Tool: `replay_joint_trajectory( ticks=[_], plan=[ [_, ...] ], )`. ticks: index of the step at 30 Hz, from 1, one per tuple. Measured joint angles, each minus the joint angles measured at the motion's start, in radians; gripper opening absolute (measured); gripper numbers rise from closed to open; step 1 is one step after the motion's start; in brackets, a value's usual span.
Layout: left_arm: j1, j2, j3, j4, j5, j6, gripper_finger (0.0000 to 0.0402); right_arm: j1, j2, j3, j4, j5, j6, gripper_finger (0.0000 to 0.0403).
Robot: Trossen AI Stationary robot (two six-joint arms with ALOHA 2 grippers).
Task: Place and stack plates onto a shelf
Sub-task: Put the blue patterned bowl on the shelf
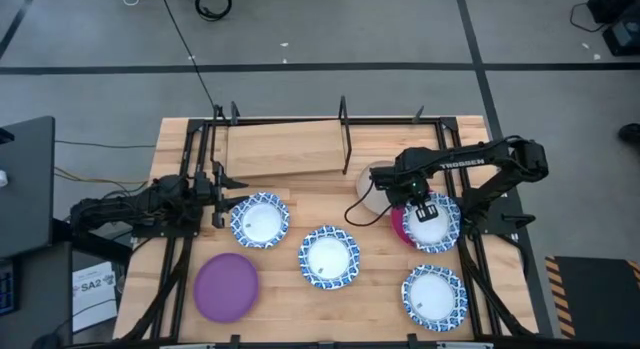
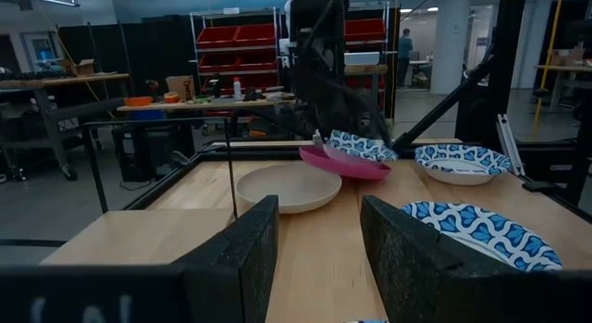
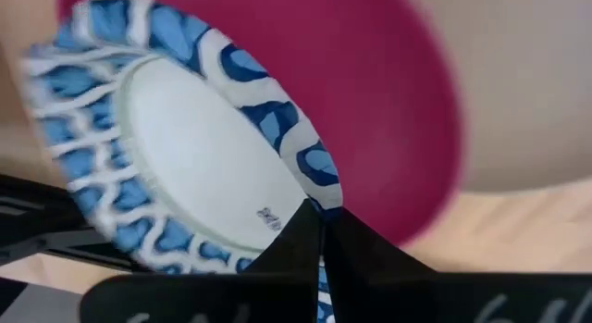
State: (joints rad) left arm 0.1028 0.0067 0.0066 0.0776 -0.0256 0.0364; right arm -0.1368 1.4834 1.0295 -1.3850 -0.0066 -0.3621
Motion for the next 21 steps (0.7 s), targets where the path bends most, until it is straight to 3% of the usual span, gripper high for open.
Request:
replay_joint_trajectory(
  ticks=[12, 21],
  plan=[
    [0.000, 0.000, 0.000, 0.000, 0.000, 0.000, 0.0162, 0.000, 0.000, 0.395, -0.087, 0.000, 0.003, 0.0009],
    [0.000, 0.000, 0.000, 0.000, 0.000, 0.000, 0.0162, 0.000, 0.000, 0.603, 0.096, -0.001, 0.003, 0.0008]
  ],
)
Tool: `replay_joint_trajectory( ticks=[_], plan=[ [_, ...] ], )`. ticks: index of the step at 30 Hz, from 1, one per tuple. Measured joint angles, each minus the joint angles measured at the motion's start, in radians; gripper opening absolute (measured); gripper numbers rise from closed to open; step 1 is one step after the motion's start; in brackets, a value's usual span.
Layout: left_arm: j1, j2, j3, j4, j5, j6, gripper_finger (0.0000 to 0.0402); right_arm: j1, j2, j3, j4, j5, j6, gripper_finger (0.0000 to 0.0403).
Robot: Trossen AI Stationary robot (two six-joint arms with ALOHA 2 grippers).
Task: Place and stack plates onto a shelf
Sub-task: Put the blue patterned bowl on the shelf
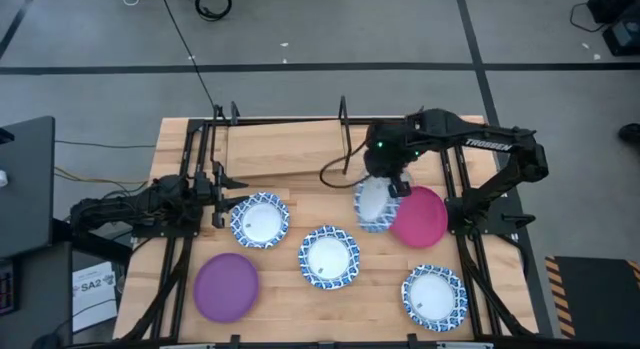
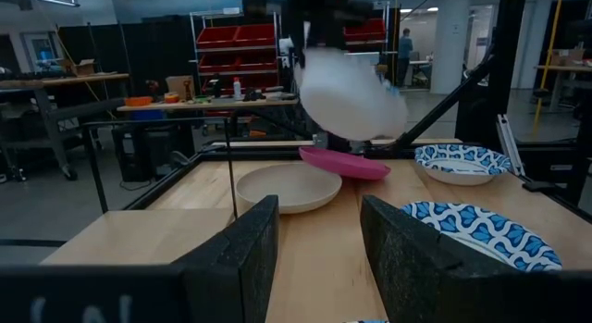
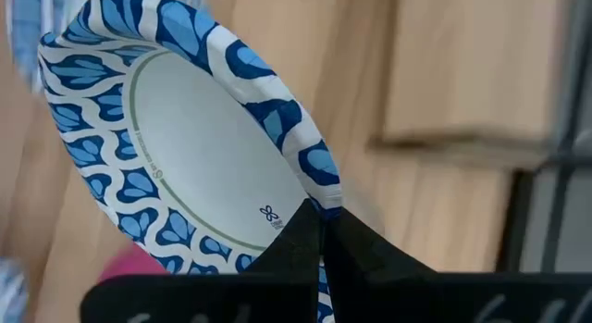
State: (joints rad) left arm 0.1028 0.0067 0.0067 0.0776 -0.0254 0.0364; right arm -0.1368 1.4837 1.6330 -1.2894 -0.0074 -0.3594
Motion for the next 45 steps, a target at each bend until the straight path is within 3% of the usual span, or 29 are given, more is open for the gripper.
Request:
replay_joint_trajectory(
  ticks=[15, 23, 37, 45],
  plan=[
    [0.000, 0.000, 0.000, 0.000, 0.000, 0.000, 0.0162, -0.081, 0.057, 0.040, 0.568, 0.031, -0.003, 0.0008],
    [0.000, 0.000, 0.000, 0.000, 0.000, 0.000, 0.0162, -0.203, 0.176, 0.040, 0.729, 0.011, -0.010, 0.0009],
    [0.000, 0.000, 0.000, 0.000, 0.000, 0.000, 0.0162, -0.389, 0.410, 0.194, 0.653, -0.053, 0.061, 0.0010],
    [0.000, 0.000, 0.000, 0.000, 0.000, 0.000, 0.0162, -0.436, 0.463, 0.213, 0.575, -0.104, 0.122, 0.0010]
  ],
)
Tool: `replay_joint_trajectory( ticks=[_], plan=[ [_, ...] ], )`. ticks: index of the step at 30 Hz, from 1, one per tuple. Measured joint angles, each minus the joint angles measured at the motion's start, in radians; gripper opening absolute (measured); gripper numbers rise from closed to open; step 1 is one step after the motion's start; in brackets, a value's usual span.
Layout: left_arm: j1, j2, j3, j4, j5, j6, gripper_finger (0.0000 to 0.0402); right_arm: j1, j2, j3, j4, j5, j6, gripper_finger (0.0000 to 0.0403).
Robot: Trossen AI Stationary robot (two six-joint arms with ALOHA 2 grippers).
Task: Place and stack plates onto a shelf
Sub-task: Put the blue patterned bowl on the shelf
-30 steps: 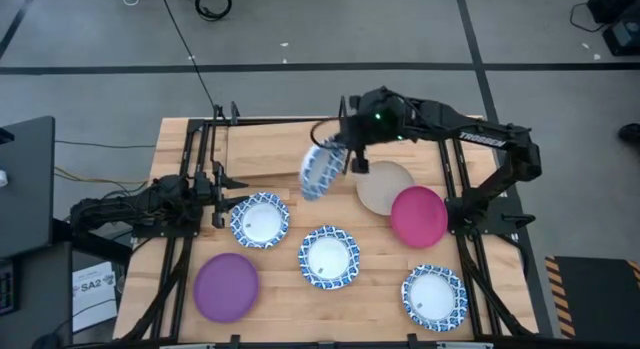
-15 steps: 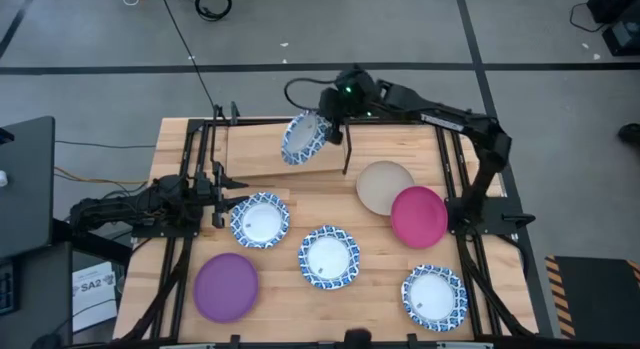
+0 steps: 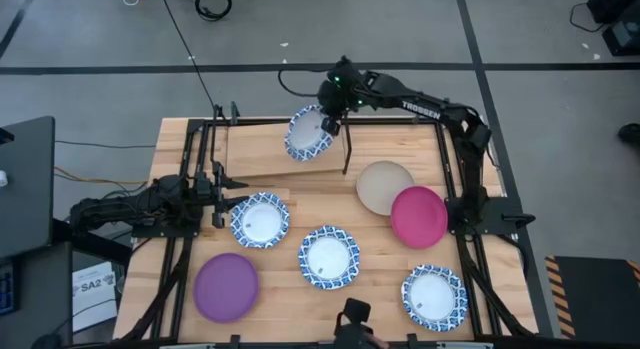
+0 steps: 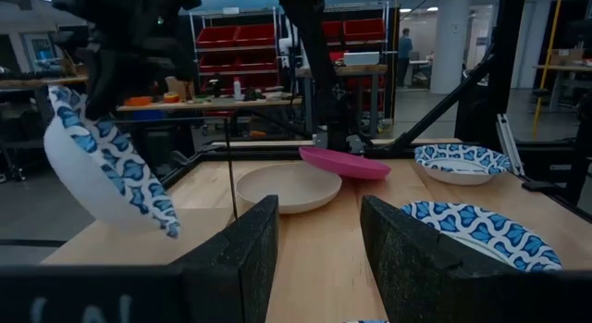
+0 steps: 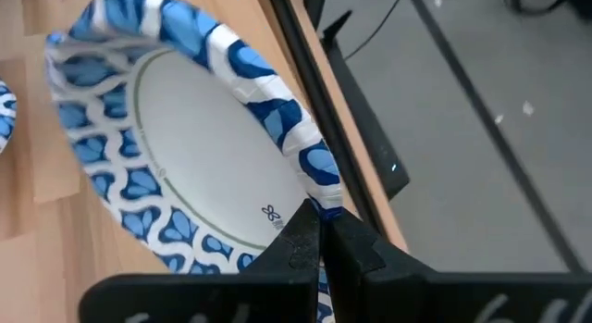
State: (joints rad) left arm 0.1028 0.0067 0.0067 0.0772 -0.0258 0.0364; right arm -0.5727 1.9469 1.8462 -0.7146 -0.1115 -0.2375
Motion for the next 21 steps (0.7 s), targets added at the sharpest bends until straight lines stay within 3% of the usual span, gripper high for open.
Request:
replay_joint_trajectory(
  ticks=[21],
  plan=[
    [0.000, 0.000, 0.000, -0.002, 0.001, 0.000, 0.0162, -0.013, 0.050, 0.000, -0.078, -0.050, 0.080, 0.0011]
  ],
)
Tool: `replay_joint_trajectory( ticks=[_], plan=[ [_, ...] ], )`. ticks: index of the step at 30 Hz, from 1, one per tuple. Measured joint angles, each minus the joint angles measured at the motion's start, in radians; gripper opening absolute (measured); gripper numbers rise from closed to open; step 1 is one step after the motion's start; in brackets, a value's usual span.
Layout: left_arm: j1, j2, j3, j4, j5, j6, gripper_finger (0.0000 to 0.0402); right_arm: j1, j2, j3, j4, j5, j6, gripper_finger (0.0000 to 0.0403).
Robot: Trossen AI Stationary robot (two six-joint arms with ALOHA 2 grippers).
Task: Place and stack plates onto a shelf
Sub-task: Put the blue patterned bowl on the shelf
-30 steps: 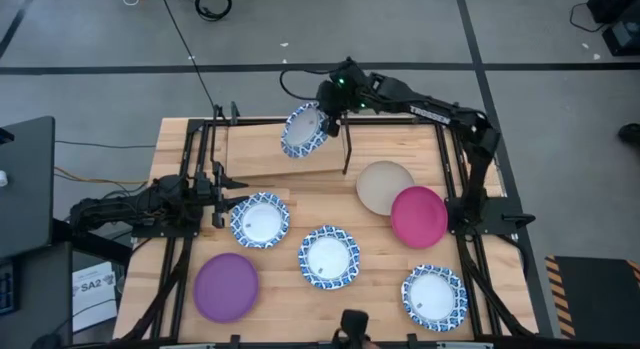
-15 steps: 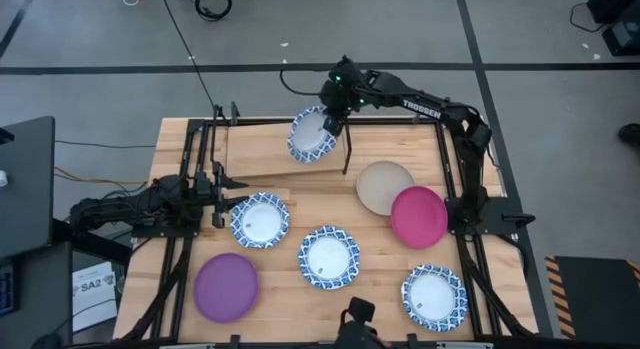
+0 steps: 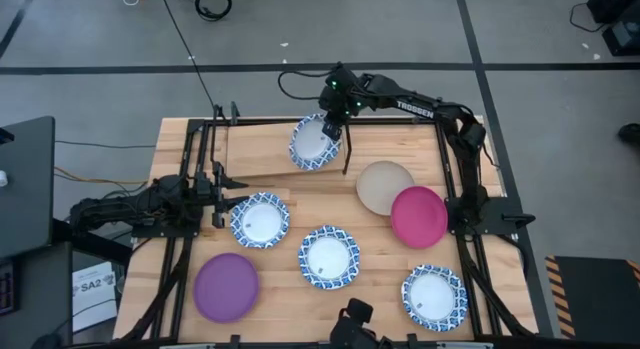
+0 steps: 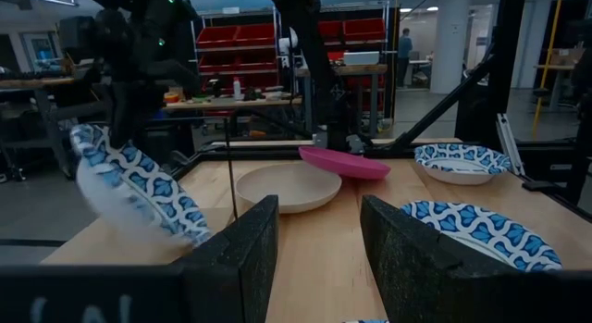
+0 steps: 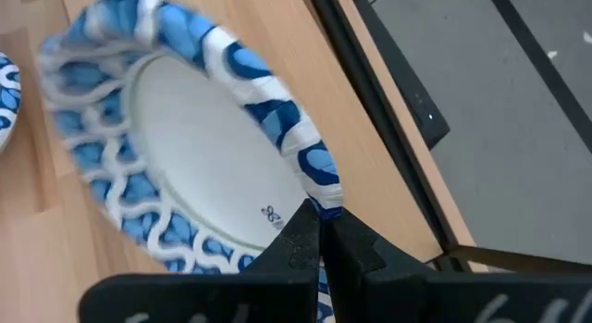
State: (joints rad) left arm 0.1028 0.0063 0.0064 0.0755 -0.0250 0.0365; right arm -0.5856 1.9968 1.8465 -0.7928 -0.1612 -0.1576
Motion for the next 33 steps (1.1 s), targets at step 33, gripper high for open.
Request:
replay_joint_trajectory(
  ticks=[33],
  plan=[
    [0.000, 0.000, 0.000, -0.002, 0.000, 0.000, 0.0162, 0.000, 0.000, 0.000, -0.007, 0.002, -0.002, 0.0023]
  ],
)
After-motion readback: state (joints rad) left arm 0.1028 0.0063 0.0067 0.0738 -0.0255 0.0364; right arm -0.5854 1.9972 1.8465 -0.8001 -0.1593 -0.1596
